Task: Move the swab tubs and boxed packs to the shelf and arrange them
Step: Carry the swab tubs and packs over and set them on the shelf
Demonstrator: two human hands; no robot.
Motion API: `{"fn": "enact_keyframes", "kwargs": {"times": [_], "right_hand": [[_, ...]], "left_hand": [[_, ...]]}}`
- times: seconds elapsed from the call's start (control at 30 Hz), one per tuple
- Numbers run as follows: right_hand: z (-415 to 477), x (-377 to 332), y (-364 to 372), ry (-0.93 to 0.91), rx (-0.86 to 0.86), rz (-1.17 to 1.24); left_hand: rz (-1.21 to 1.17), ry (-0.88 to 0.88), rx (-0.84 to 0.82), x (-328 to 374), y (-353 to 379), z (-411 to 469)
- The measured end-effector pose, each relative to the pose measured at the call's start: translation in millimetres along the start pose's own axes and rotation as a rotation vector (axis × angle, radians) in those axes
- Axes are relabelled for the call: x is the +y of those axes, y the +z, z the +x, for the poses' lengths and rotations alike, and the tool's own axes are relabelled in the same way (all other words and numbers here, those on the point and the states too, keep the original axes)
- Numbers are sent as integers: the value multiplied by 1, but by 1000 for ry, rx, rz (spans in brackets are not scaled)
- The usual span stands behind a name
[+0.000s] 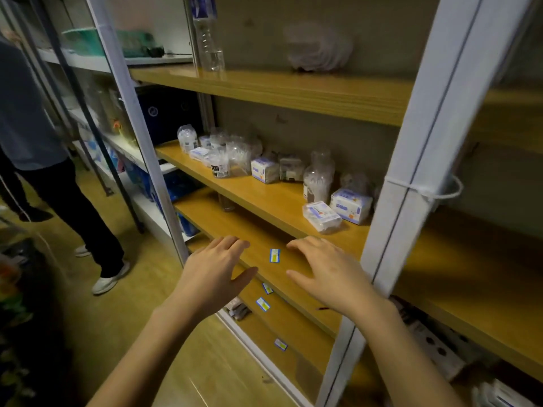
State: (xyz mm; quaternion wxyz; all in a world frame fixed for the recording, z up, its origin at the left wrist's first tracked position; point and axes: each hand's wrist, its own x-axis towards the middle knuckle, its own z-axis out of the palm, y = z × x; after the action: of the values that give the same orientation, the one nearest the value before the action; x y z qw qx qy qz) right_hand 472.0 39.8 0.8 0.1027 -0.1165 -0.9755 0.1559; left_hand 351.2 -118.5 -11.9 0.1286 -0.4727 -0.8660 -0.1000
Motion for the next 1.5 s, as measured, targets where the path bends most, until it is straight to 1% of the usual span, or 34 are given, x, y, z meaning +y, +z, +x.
{"fn": "enact_keyframes", "kwargs": {"times": [0.13,0.37,0.53,0.73,0.83,0.93,1.03,1.17,1.23,1.37,1.43,1.5], "right_hand": [[34,14,5,95,29,8],[73,41,13,288,96,-18],[88,54,18,495,154,-51],[104,60,34,774,197,-13],[113,52,42,878,230,-10],[117,45,43,951,286,-14],[111,34,44,1002,370,-4],[99,9,46,1021,513,-23],[95,-3,47,1027,586,-31],[90,-25,46,1053,640,-54],[87,-33,48,1066,631,-74],[83,-39,51,1072,627,-82]], "left_hand": [[-48,72,-8,-25,12,43],[-121,220,-12,-46,34,116],[-186,322,-26,-56,50,158],[-256,448,-51,-62,61,211],[-298,520,-71,-70,62,235],[-395,591,-96,-75,69,263],[-485,704,-156,-70,77,290],[-429,907,-136,-54,81,320],[-377,979,-158,-44,82,335],[-203,1026,-329,-32,88,358],[-204,1042,-329,-29,93,361],[-226,1037,-279,-27,93,359]]}}
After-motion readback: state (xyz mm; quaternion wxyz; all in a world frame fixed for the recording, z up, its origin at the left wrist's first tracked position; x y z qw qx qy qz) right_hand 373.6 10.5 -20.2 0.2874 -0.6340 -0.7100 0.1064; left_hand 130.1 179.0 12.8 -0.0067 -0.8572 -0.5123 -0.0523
